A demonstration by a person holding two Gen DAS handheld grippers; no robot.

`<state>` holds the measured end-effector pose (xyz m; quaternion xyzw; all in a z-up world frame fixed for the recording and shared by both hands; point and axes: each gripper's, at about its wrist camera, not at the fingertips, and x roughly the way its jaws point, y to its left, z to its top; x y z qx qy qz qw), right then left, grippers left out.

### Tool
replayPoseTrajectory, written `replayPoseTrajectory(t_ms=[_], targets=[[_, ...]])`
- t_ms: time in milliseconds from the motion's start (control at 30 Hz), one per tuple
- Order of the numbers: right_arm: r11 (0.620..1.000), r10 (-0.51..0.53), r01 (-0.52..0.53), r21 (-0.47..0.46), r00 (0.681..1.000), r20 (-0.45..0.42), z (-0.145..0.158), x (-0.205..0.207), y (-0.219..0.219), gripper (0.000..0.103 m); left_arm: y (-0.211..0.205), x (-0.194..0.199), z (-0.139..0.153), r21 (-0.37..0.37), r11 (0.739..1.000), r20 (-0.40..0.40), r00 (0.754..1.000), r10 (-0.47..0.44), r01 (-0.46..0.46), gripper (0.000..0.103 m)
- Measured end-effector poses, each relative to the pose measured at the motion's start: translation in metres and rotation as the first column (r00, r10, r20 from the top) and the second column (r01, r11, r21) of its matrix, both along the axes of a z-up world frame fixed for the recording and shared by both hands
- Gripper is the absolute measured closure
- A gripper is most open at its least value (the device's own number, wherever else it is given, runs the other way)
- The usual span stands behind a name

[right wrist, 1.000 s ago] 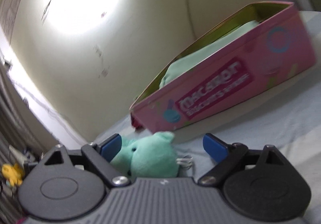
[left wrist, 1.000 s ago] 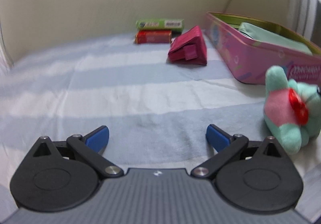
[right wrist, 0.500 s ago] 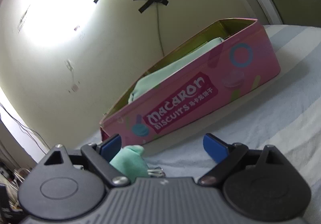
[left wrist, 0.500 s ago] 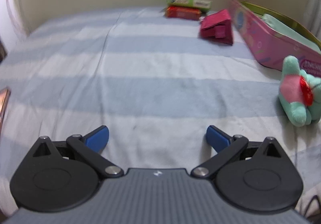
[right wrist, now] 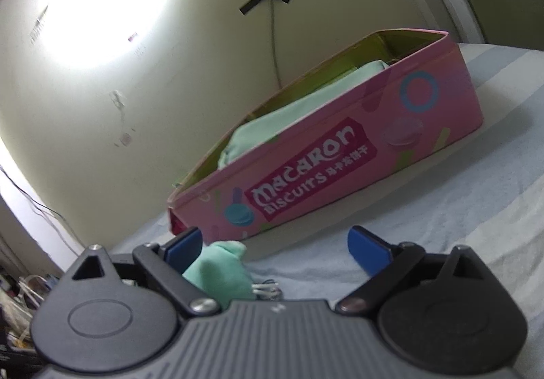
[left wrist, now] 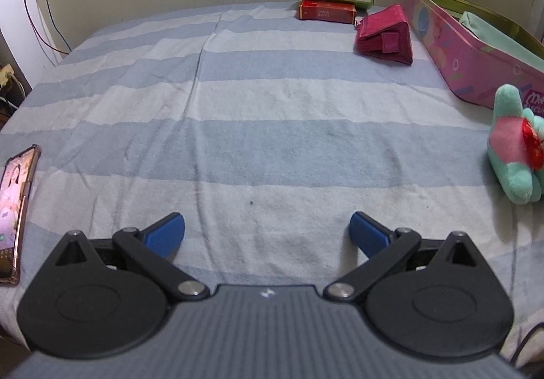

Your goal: Organize objects

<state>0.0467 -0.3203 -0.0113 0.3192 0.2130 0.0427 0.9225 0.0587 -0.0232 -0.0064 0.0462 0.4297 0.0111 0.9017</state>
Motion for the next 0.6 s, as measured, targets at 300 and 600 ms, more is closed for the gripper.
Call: replayPoseTrajectory(t_ms=[300, 600], targets=[[0.980, 0.197, -0.190, -0.065, 0.974, 0.108, 0.009, -0.006, 0.018, 0.001, -0.008, -0.005, 0.002, 0.051, 0.999, 0.012, 1.000, 0.010, -0.011, 0.000], [0.934, 0.300, -0.301, -0.194, 0.953, -0.035, 0.007, 0.007, 0.039, 0.003, -0.009, -0.006, 0.002, 0.067, 0.998, 0.017, 1.000, 0.009, -0.010, 0.000]])
